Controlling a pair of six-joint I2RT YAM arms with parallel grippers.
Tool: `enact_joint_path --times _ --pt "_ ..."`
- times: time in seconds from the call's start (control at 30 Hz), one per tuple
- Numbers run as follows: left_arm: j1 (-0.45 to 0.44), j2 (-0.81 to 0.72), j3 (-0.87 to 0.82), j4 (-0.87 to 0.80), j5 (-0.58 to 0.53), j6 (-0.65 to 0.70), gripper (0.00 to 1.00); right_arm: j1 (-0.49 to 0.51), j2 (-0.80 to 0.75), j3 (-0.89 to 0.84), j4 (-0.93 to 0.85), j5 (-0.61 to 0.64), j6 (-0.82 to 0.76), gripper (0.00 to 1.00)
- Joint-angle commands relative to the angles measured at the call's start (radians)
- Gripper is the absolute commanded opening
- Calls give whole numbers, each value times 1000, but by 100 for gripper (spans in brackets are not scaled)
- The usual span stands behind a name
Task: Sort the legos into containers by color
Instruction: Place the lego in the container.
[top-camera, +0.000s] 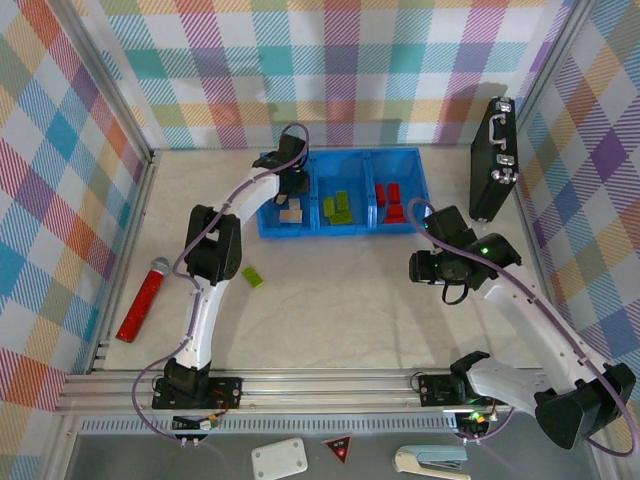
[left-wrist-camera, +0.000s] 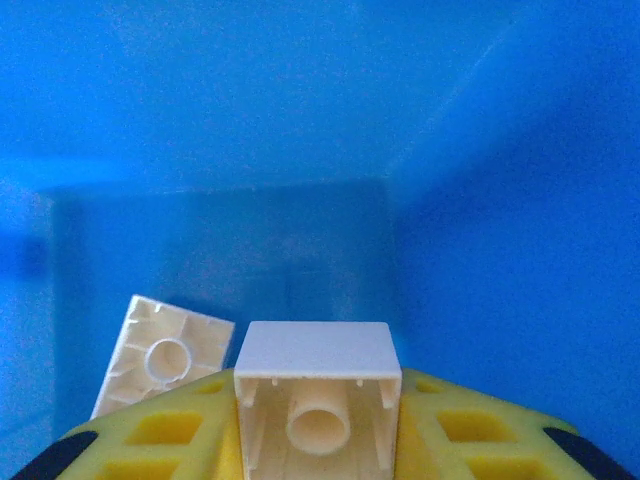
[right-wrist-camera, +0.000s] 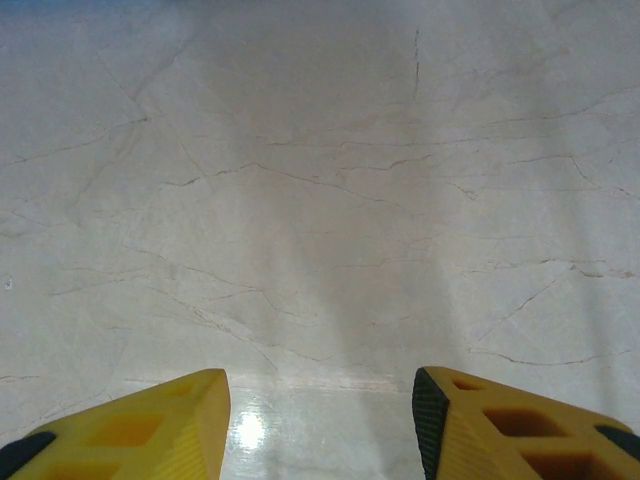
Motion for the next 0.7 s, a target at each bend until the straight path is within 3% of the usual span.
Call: enact_joint_path --times 0.0,0.67 --pt "17 32 54 13 40 16 38 0 -1 17 -2 -14 26 53" --pt "21 23 66 -10 56 13 46 0 -25 17 -16 -12 25 53"
